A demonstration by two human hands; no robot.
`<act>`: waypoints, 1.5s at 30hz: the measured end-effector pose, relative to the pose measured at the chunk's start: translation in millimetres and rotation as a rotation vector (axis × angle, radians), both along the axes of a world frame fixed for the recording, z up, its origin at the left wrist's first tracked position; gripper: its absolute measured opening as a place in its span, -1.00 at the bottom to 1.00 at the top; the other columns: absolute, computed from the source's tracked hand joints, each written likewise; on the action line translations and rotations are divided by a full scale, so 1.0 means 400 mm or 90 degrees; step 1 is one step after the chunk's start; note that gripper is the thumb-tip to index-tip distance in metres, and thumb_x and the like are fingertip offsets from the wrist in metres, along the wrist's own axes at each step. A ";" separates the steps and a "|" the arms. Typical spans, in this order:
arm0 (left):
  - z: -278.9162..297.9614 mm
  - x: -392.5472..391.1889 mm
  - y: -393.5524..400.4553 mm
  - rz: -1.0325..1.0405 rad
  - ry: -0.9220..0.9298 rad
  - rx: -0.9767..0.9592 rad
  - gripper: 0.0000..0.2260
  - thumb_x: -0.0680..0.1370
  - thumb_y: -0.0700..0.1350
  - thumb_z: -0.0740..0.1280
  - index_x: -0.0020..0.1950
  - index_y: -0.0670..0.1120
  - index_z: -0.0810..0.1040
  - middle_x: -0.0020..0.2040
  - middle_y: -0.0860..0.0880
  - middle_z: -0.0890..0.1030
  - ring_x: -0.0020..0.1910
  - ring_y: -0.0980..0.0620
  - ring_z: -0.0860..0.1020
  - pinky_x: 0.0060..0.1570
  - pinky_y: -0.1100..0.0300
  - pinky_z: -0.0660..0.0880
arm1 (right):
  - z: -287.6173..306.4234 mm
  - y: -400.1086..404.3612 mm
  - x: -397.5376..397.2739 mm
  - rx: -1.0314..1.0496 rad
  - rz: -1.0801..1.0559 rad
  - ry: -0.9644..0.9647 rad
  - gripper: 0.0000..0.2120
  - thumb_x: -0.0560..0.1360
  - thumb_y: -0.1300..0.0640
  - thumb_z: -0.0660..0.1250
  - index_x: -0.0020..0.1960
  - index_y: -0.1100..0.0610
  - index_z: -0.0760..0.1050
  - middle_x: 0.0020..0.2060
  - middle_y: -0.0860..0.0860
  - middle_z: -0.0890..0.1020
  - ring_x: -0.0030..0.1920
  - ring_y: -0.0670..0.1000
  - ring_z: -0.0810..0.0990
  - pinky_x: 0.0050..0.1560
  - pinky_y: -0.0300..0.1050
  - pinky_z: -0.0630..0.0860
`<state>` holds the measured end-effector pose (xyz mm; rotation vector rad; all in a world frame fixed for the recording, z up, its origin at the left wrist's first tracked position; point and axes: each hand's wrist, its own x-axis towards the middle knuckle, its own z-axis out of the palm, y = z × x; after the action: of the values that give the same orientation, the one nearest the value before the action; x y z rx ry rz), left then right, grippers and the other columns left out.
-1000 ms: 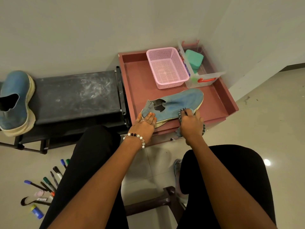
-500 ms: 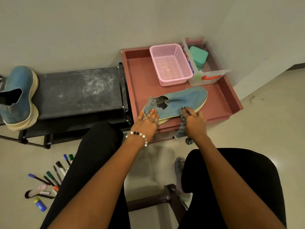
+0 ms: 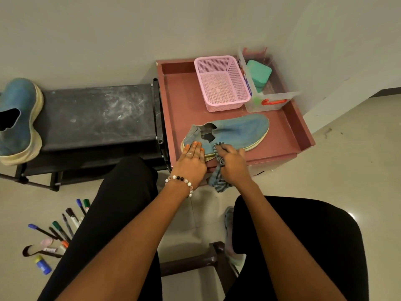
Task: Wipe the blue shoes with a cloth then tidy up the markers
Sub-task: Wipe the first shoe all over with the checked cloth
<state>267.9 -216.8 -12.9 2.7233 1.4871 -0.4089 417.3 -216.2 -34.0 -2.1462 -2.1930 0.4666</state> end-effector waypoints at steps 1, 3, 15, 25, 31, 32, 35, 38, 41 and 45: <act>0.003 0.004 0.001 0.000 0.004 0.002 -0.53 0.64 -0.26 0.04 0.51 -0.36 -0.01 0.53 -0.33 0.02 0.53 -0.23 -0.01 0.48 -0.07 -0.13 | -0.002 -0.004 0.023 0.013 0.014 -0.017 -0.42 0.46 0.28 0.19 0.46 -0.01 0.28 0.39 -0.03 0.35 0.19 0.16 0.36 0.13 -0.12 0.30; 0.008 0.012 0.004 0.002 0.010 0.007 -0.53 0.63 -0.28 0.05 0.50 -0.37 0.01 0.52 -0.34 0.05 0.53 -0.24 0.02 0.48 -0.08 -0.11 | 0.003 -0.005 0.082 0.012 -0.018 -0.061 -0.47 0.52 0.26 0.16 0.46 -0.03 0.26 0.41 -0.07 0.32 0.16 0.17 0.34 0.11 -0.06 0.41; -0.025 0.016 0.011 0.011 -0.004 0.069 -0.56 0.58 -0.22 0.19 0.43 -0.36 0.27 0.43 -0.34 0.30 0.45 -0.24 0.28 0.45 -0.09 0.08 | 0.021 0.025 0.023 -0.013 -0.158 -0.058 -0.62 0.52 0.25 0.17 0.34 0.22 0.37 0.35 0.13 0.32 0.28 0.20 0.30 0.24 -0.01 0.32; -0.049 0.054 -0.007 0.001 -0.073 0.052 -0.52 0.62 -0.30 0.00 0.54 -0.28 -0.02 0.55 -0.25 0.02 0.54 -0.17 0.03 0.49 -0.01 -0.08 | 0.036 0.027 0.208 0.006 -0.103 -0.063 -0.59 0.53 0.23 0.25 0.35 -0.02 0.43 0.31 -0.05 0.44 0.17 0.16 0.33 0.09 -0.03 0.40; -0.049 0.054 0.008 0.014 -0.119 0.070 -0.53 0.56 -0.32 0.16 0.48 -0.28 0.23 0.46 -0.26 0.29 0.46 -0.16 0.28 0.44 0.01 0.16 | 0.029 0.031 0.099 0.020 -0.260 -0.129 -0.66 0.57 0.27 0.09 0.33 0.19 0.36 0.37 0.08 0.31 0.25 0.21 0.32 0.14 0.07 0.34; -0.050 0.055 0.007 0.020 -0.113 0.062 -0.54 0.50 -0.30 0.26 0.42 -0.28 0.35 0.38 -0.26 0.41 0.37 -0.16 0.41 0.38 0.01 0.28 | 0.029 0.028 0.072 0.014 -0.272 -0.102 -0.66 0.56 0.27 0.11 0.33 0.21 0.37 0.37 0.09 0.31 0.26 0.21 0.31 0.16 0.07 0.34; -0.041 0.063 0.006 0.010 -0.111 0.037 -0.51 0.37 -0.27 0.40 0.31 -0.28 0.49 0.25 -0.25 0.55 0.24 -0.14 0.54 0.26 0.00 0.43 | 0.030 0.033 0.027 0.007 -0.169 -0.012 -0.68 0.49 0.25 0.22 0.24 0.18 0.49 0.29 0.10 0.44 0.24 0.20 0.37 0.18 -0.04 0.35; -0.031 0.066 0.003 -0.005 -0.127 0.047 -0.55 0.49 -0.30 0.13 0.39 -0.30 0.38 0.35 -0.28 0.44 0.34 -0.18 0.44 0.35 -0.03 0.33 | 0.026 0.037 0.064 0.001 -0.085 -0.004 -0.67 0.49 0.25 0.24 0.23 0.11 0.53 0.25 0.04 0.50 0.20 0.17 0.42 0.13 -0.10 0.37; -0.041 0.063 0.010 0.002 -0.087 0.036 -0.50 0.42 -0.28 -0.03 0.20 -0.27 0.58 0.16 -0.25 0.61 0.14 -0.15 0.61 0.15 -0.01 0.51 | 0.032 0.033 0.158 0.003 -0.162 -0.113 -0.67 0.55 0.23 0.22 0.29 0.07 0.46 0.29 -0.02 0.46 0.16 0.17 0.40 0.02 -0.06 0.42; -0.049 0.056 0.010 -0.034 -0.101 0.057 -0.57 0.43 -0.26 0.08 0.21 -0.25 0.58 0.15 -0.22 0.62 0.15 -0.11 0.60 0.17 0.03 0.50 | 0.040 0.051 0.188 0.023 -0.181 -0.206 -0.65 0.56 0.27 0.15 0.31 0.08 0.41 0.33 -0.02 0.39 0.20 0.18 0.33 0.06 0.02 0.32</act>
<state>290.3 -213.0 -32.5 2.7926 1.4286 -0.1258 492.4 -195.9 -18.0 -2.6134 -1.9557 0.0669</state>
